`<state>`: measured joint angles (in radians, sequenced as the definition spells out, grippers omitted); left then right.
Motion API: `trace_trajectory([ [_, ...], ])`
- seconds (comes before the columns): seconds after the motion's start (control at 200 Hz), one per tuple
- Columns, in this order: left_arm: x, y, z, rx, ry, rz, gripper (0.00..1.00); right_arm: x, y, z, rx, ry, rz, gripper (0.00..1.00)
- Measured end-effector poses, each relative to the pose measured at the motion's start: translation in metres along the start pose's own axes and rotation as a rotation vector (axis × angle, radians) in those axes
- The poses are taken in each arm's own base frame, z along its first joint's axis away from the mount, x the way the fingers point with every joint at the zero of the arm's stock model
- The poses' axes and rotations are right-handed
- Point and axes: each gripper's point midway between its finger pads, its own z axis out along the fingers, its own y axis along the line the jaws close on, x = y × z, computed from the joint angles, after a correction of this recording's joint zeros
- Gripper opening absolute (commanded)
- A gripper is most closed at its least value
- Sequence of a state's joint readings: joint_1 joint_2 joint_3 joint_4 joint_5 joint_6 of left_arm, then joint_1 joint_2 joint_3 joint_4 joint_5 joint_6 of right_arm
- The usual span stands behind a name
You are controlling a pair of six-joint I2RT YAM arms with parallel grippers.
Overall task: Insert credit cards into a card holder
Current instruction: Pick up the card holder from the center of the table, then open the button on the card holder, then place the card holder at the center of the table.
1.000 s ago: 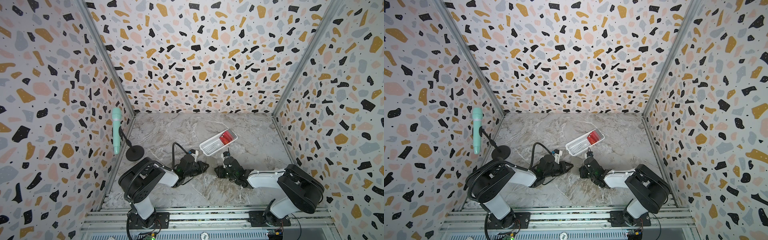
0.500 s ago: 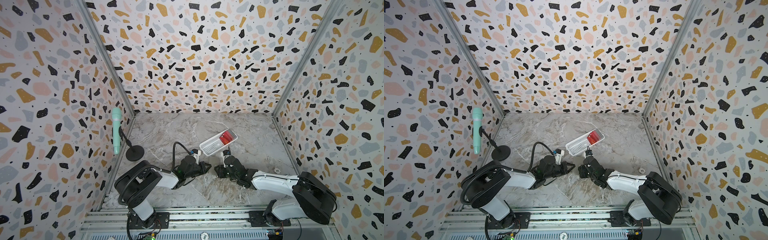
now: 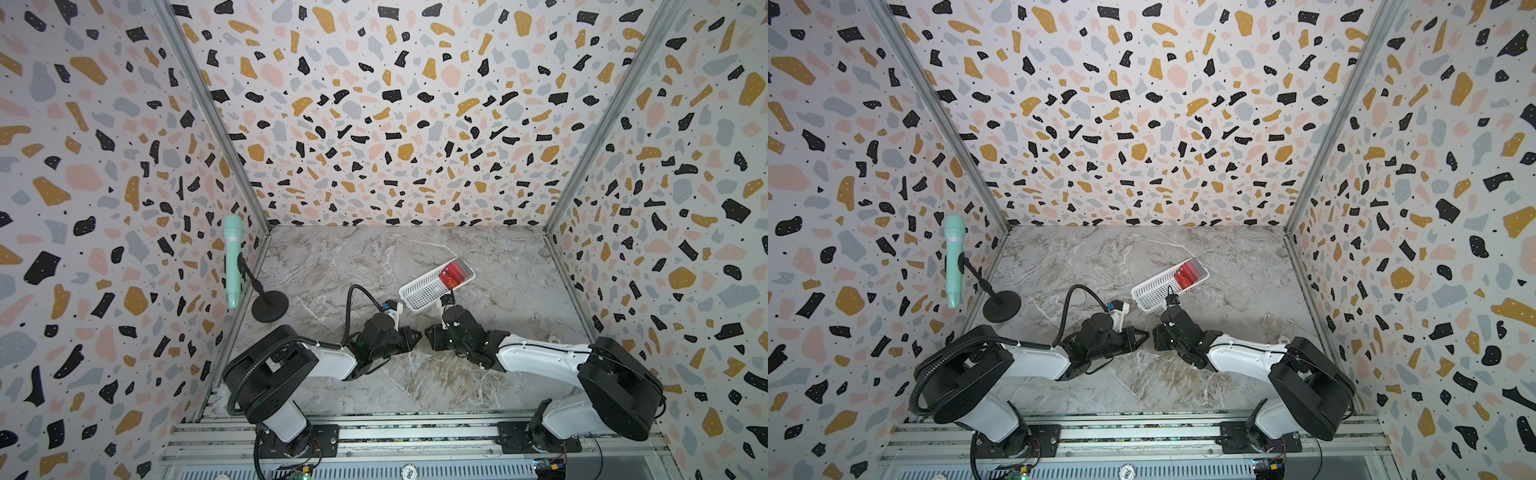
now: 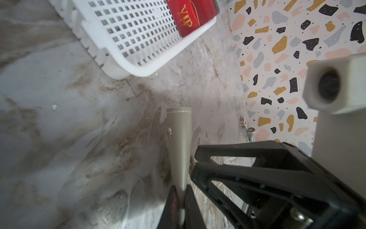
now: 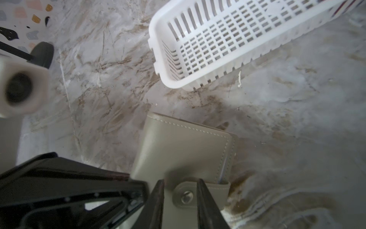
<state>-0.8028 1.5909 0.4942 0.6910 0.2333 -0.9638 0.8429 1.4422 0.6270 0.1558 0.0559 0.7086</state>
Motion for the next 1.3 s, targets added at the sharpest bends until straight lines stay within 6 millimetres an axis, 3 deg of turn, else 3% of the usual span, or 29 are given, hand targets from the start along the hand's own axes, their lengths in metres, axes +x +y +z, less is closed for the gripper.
trace_trajectory([
  [0.23, 0.0006, 0.0019, -0.0003, -0.022, 0.006, 0.008, 0.0, 0.0045, -0.0014, 0.0019, 0.007, 0.015, -0.003, 0.3],
  [0.406, 0.0015, 0.0028, 0.0004, -0.032, 0.013, 0.015, 0.01, 0.0041, -0.0024, 0.0021, 0.022, 0.017, -0.004, 0.19],
  [0.761, -0.0009, 0.0049, 0.0009, -0.056, 0.005, 0.029, 0.0, 0.002, -0.0036, 0.0015, 0.055, 0.014, -0.007, 0.08],
  [1.297, -0.0025, 0.0062, -0.0013, -0.076, -0.007, 0.044, 0.0, 0.0016, -0.0047, -0.0001, 0.072, 0.004, 0.001, 0.02],
])
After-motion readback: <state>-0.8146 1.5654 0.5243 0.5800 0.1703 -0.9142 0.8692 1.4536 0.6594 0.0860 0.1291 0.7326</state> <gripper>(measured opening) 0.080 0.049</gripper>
